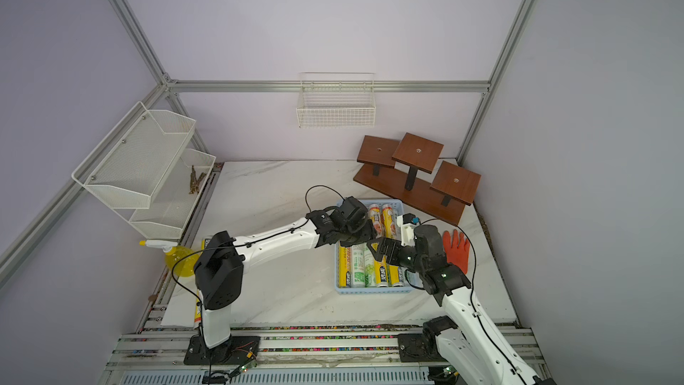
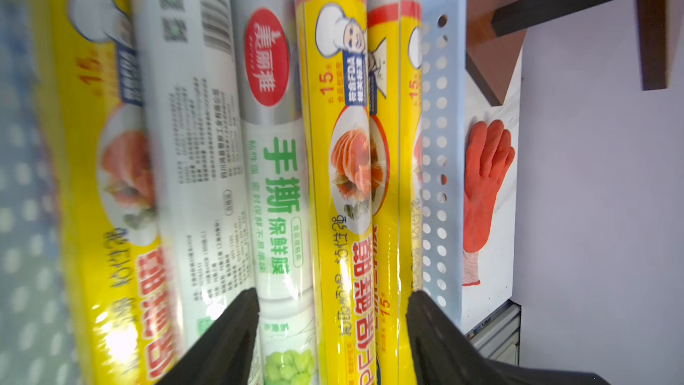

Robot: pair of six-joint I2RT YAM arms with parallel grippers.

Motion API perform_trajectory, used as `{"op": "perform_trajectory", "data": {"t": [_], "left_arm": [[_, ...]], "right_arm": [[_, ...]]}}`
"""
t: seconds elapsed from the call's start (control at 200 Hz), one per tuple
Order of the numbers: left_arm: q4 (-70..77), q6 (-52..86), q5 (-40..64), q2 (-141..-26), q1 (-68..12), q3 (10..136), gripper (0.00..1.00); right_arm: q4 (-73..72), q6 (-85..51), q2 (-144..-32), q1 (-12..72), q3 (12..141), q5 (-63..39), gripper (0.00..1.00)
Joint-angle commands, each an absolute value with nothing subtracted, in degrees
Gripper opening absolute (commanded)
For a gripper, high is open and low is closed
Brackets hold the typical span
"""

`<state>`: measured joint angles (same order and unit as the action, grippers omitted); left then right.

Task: Put the plastic wrap into the basket
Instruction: Place the plastic wrap in the basket, then pick up the plastic wrap from the corner of the board.

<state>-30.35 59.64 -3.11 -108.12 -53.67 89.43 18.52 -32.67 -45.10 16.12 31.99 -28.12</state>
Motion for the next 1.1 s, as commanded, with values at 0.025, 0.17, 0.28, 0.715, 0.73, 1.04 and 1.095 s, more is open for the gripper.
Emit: {"op": "perform_trajectory", "data": {"t": [0.025,0.17,0.28,0.715,0.73,1.04,1.095], "left_arm": [[-36.79,55.72,-16.10,-98.96,-52.87,84.76,0.68],[-42.67,54.97,-26.60,-90.97,-50.97,76.66,0.69],[-47.27,56.18,-31.12,-85.16,-48.53,70.53,0.69],[-53.32,62.06,-33.55,-58.03,-31.37,45.95,0.74],[-53.47,62.01,-33.49,-57.20,-30.71,45.38,0.74],[-56.35,57.90,-31.47,-47.19,-14.82,40.02,0.86],[-56.16,56.47,-30.21,-48.09,-11.81,40.07,0.88]], "right_arm": [[10.83,-35.21,-45.85,21.72,33.35,-30.16,0.99],[6.64,-35.94,-52.90,32.73,35.86,-24.80,0.99],[2.27,-37.00,-60.30,39.60,38.33,-22.49,0.99],[-1.43,-35.11,-85.02,55.20,53.80,-14.77,0.99],[-1.33,-35.01,-85.66,55.49,54.27,-14.72,0.99],[-0.31,-34.67,-97.65,59.47,64.01,-16.52,0.99],[-0.58,-35.10,-99.05,60.03,65.12,-16.99,0.99]]}}
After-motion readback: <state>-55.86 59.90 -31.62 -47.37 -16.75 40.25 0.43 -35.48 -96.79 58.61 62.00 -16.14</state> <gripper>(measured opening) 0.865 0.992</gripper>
